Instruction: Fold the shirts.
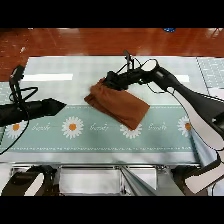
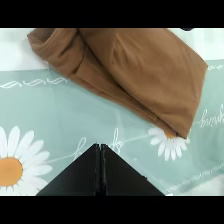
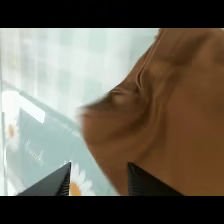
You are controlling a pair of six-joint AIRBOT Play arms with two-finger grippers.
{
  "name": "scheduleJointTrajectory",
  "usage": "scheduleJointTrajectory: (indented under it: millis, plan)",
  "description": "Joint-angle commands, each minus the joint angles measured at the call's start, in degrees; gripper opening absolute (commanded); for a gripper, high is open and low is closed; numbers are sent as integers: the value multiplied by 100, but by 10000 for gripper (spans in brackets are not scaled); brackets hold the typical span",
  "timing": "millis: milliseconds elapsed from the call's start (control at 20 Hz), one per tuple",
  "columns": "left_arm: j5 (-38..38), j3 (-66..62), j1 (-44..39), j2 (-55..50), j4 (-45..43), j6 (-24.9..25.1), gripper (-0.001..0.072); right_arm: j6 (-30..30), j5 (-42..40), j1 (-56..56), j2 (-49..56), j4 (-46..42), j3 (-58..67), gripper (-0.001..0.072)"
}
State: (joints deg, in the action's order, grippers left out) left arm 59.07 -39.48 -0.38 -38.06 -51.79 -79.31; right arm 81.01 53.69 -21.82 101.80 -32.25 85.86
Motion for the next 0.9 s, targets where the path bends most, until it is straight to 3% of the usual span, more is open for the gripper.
scheduleJointTrajectory:
  millis: [0,100,200,350,450,550,700,750,850]
  plan:
    - [-627,-33,149,-11,-7,4,18,-46,1178,448,-352,-122,55,405]
    - [-656,-295,433,-9,-7,2,18,142,1908,927,-1134,-951,50,398]
    - [-649,-542,651,4,-7,4,19,564,2000,1196,-2267,-2463,-136,395]
    - [-573,-603,713,0,83,4,19,2444,1360,1283,-4183,-5351,-1469,397]
    - [-417,-592,713,-13,81,24,19,3591,844,1283,-5108,-6050,-2846,408]
    - [-393,-560,713,-13,83,22,18,4146,227,1276,-5462,-5816,-4083,412]
    - [-367,-518,713,-20,81,22,18,4133,-962,1276,-5219,-4457,-5300,412]
    - [-313,-505,713,-24,79,28,18,4035,-1416,1266,-4990,-3912,-5521,412]
    - [-177,-492,713,-50,76,70,18,3150,-2037,1268,-4398,-2662,-5617,416]
